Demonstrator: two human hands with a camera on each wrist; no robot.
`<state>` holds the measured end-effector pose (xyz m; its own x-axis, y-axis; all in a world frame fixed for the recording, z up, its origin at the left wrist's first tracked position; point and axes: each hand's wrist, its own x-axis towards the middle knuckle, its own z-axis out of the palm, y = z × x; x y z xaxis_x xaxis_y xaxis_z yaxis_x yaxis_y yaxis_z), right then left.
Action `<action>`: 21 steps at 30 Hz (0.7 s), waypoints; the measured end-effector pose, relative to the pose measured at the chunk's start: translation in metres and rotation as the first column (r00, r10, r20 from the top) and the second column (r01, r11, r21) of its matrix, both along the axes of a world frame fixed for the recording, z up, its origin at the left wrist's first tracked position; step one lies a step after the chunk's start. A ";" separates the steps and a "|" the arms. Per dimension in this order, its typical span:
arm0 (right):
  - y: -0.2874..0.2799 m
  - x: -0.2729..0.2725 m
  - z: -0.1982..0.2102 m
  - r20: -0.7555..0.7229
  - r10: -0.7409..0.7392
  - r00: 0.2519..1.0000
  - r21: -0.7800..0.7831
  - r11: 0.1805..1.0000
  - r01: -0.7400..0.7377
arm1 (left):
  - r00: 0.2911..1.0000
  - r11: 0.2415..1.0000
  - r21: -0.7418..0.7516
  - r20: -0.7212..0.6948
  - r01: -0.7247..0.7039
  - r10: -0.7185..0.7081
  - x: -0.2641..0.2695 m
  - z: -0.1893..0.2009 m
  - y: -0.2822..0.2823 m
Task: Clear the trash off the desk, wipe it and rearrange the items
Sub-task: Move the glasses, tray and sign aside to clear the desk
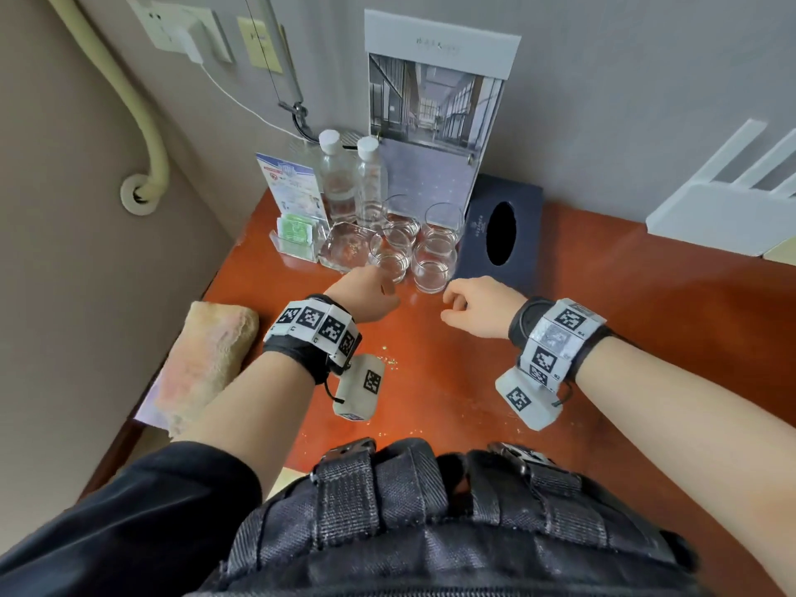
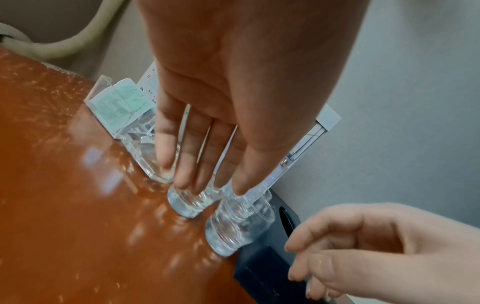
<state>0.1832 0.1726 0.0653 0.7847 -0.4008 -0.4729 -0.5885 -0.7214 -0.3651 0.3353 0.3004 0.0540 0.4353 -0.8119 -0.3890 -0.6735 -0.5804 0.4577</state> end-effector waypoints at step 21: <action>-0.007 0.069 -0.038 0.079 -0.252 0.964 -0.302 0.916 0.264 | 0.993 0.999 -0.036 0.108 -0.039 0.043 0.072 -0.031 -0.044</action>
<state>0.2526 0.1660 0.0274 0.6493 -0.7125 -0.2660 -0.7594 -0.6265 -0.1755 0.4071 0.2568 0.0228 0.5069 -0.8043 -0.3103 -0.6962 -0.5942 0.4027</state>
